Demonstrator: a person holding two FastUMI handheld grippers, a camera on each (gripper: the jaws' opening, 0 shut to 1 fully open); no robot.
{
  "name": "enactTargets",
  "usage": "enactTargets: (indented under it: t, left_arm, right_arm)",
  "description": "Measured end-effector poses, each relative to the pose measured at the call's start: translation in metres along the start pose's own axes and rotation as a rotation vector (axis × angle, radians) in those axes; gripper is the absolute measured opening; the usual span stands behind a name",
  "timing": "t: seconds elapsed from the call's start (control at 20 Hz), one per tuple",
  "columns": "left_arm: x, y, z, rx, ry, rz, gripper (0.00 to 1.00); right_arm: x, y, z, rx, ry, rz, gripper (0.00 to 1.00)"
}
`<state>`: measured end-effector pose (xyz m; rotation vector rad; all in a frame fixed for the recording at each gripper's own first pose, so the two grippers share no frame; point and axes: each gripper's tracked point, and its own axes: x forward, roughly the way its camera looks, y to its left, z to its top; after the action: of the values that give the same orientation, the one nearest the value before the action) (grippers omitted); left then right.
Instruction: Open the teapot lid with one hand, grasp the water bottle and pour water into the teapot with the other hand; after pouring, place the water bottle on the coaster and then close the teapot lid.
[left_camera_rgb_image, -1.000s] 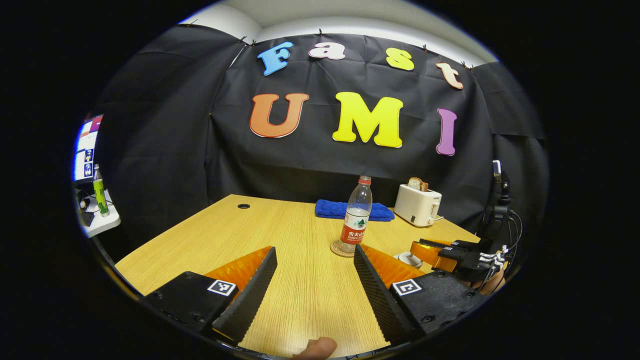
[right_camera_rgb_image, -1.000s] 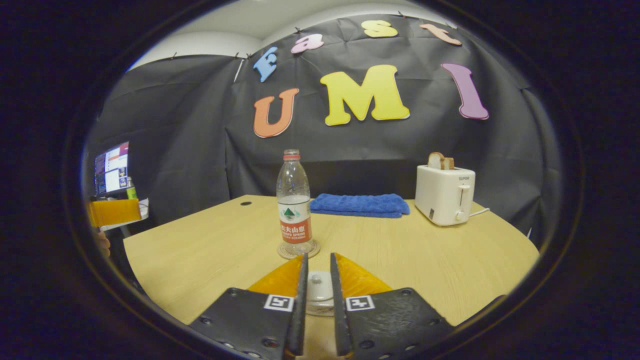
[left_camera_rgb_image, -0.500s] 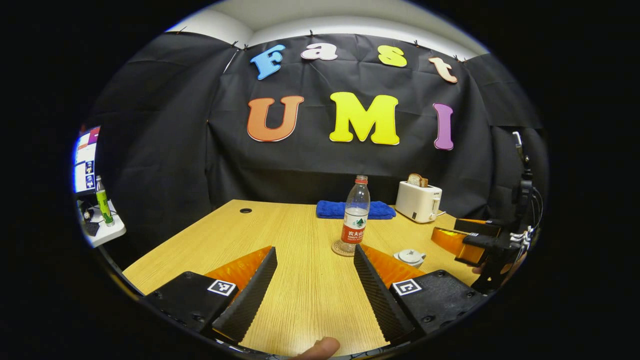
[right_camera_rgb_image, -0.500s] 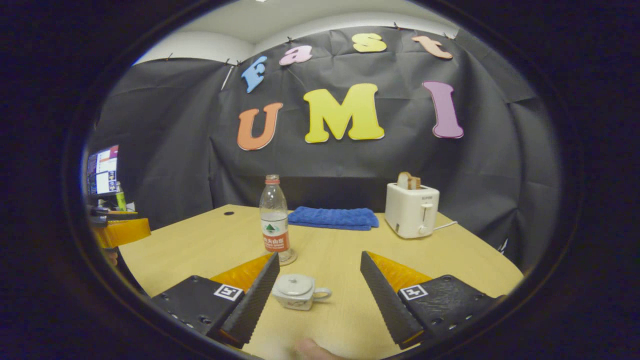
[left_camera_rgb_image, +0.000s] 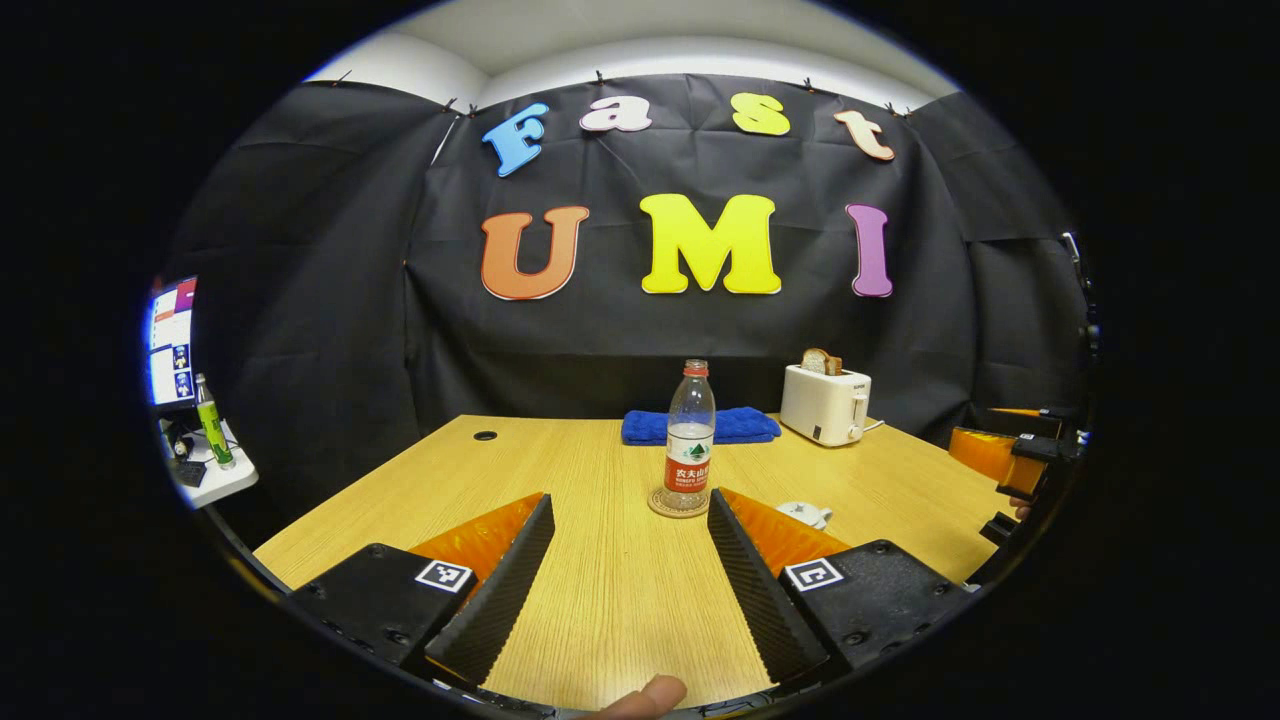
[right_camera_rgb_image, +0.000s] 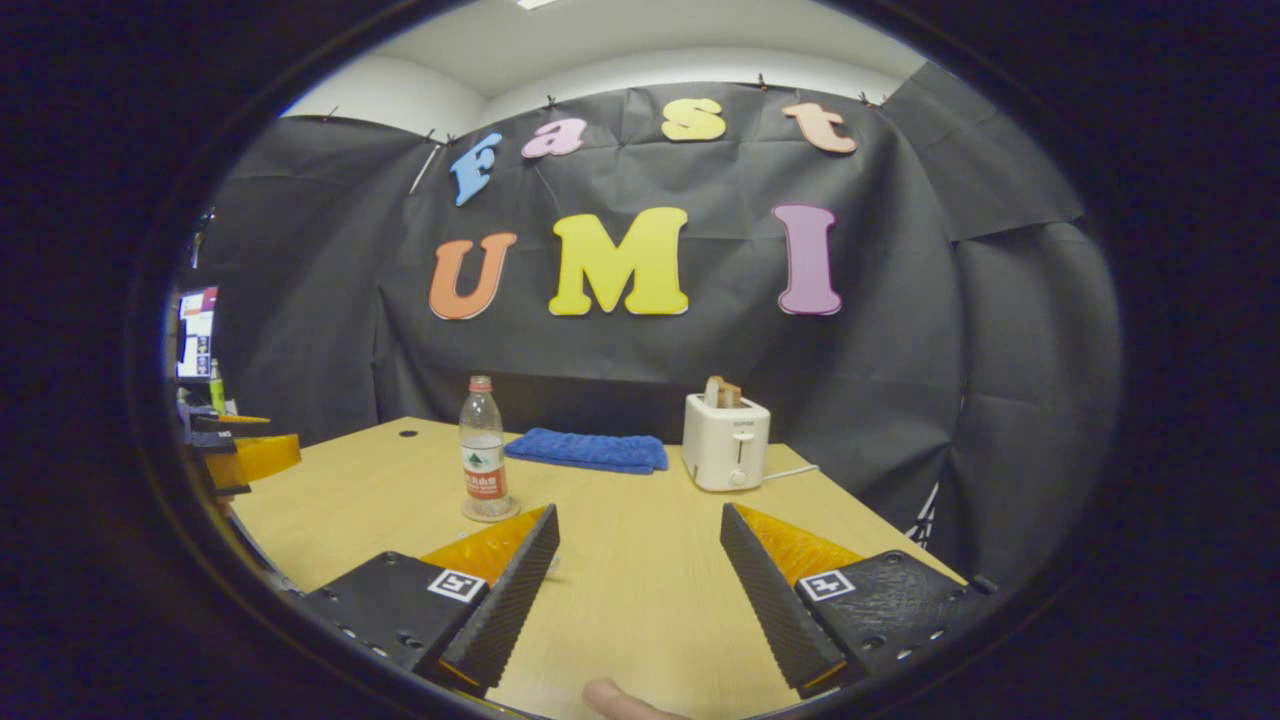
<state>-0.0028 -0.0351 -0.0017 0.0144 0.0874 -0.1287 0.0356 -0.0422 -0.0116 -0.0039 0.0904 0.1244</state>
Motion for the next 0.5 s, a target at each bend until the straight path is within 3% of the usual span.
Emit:
enactTargets:
  t: [0.5]
  left_arm:
    - [-0.001,-0.016,0.004,0.036,-0.026,0.000,0.97]
  right_arm:
    - [-0.016,0.005,0.009,-0.046,-0.062,0.034,0.97]
